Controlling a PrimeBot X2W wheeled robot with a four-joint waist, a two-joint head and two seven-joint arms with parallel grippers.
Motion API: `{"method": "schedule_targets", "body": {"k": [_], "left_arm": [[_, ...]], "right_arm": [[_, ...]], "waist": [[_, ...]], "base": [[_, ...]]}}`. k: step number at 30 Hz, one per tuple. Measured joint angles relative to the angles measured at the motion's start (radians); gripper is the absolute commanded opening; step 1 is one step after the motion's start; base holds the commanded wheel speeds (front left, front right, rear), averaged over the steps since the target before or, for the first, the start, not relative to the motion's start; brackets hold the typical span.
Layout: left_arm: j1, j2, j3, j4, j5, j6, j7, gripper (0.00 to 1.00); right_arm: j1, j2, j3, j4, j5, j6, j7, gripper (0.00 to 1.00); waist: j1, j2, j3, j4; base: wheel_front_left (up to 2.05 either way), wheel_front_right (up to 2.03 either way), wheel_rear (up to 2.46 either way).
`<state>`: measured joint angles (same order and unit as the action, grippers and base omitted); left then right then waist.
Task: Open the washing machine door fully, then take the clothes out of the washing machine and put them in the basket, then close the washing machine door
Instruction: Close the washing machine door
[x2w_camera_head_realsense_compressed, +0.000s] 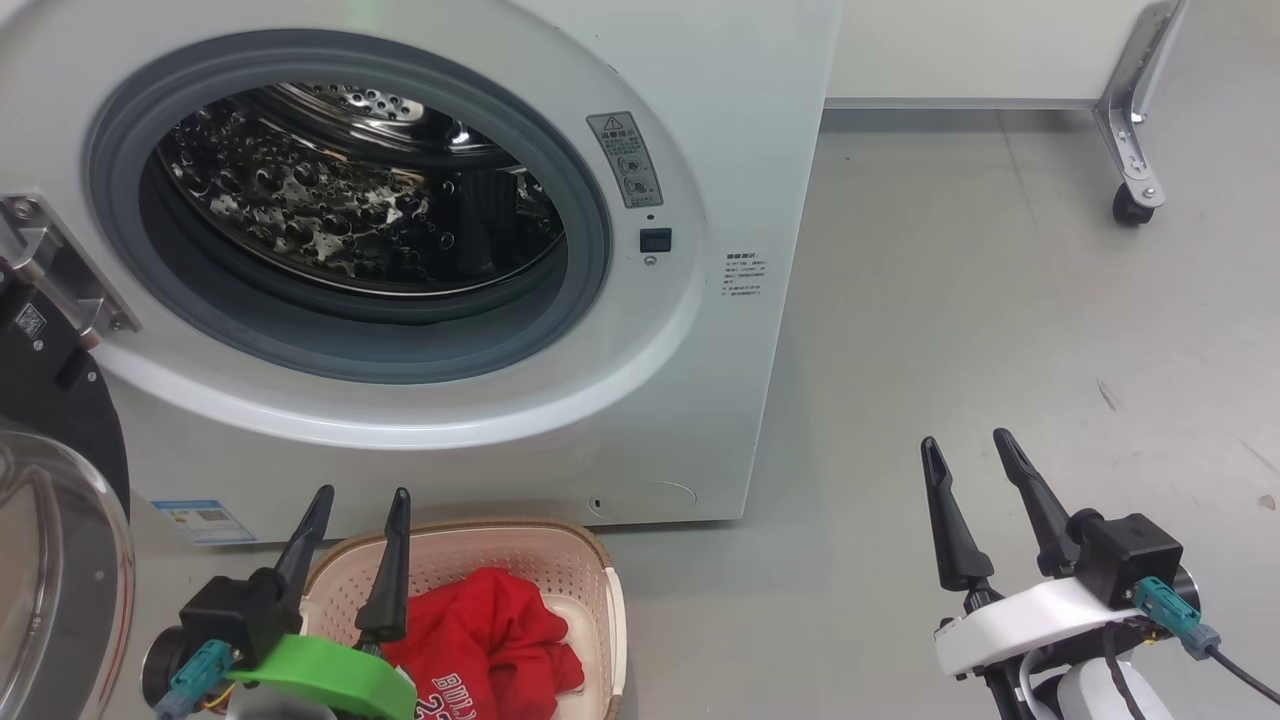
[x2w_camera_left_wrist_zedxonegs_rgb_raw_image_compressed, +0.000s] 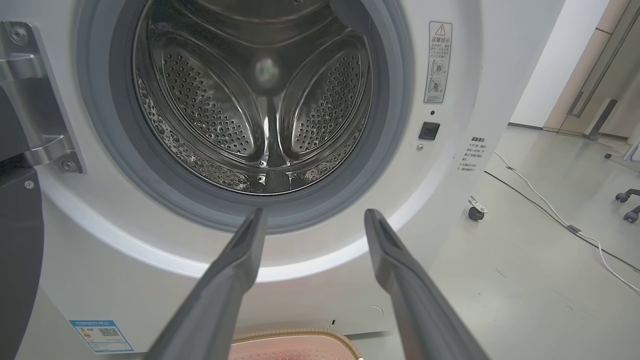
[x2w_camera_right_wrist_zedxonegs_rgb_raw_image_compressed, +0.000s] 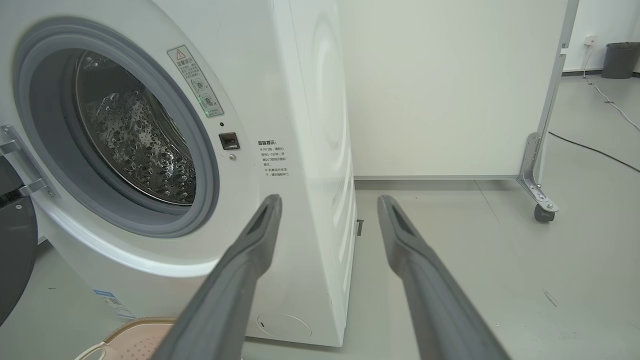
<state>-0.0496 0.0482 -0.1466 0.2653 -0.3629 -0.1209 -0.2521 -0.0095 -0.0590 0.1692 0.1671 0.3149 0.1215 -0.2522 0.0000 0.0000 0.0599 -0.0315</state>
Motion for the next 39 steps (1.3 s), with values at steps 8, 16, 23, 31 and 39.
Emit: {"method": "schedule_targets", "body": {"k": [8, 16, 23, 31, 39], "left_arm": [[0.000, 0.000, -0.001, 0.000, -0.007, 0.000, 0.000, 1.00], [0.000, -0.001, -0.001, 0.001, -0.020, 0.000, 0.000, 1.00], [0.000, -0.001, -0.002, 0.001, -0.021, 0.000, 0.000, 1.00], [0.000, -0.002, -0.001, -0.004, -0.021, 0.000, 0.000, 1.00], [0.000, -0.002, 0.002, -0.012, -0.015, 0.000, 0.000, 1.00]], "right_arm": [[0.000, 0.000, 0.000, 0.000, 0.000, 0.000, 0.000, 1.00], [0.000, 0.000, 0.000, 0.001, 0.000, 0.000, 0.000, 1.00], [0.000, -0.001, 0.000, 0.001, 0.000, 0.000, 0.000, 1.00], [0.000, -0.001, 0.000, 0.002, 0.000, 0.000, 0.000, 1.00], [0.000, -0.001, 0.000, 0.002, 0.000, 0.000, 0.000, 1.00]], "waist": [[0.0000, 0.0000, 0.002, 0.000], [0.0000, 0.0000, 0.001, 0.002], [0.0000, 0.0000, 0.001, 0.002], [0.0000, 0.0000, 0.002, 0.001], [0.0000, 0.0000, 0.004, 0.002]], "base": [[-0.42, 0.42, 0.00], [-0.77, 0.77, 0.00], [-1.06, 1.06, 0.00], [-1.35, 1.35, 0.00], [-1.28, 1.28, 0.00]]}}
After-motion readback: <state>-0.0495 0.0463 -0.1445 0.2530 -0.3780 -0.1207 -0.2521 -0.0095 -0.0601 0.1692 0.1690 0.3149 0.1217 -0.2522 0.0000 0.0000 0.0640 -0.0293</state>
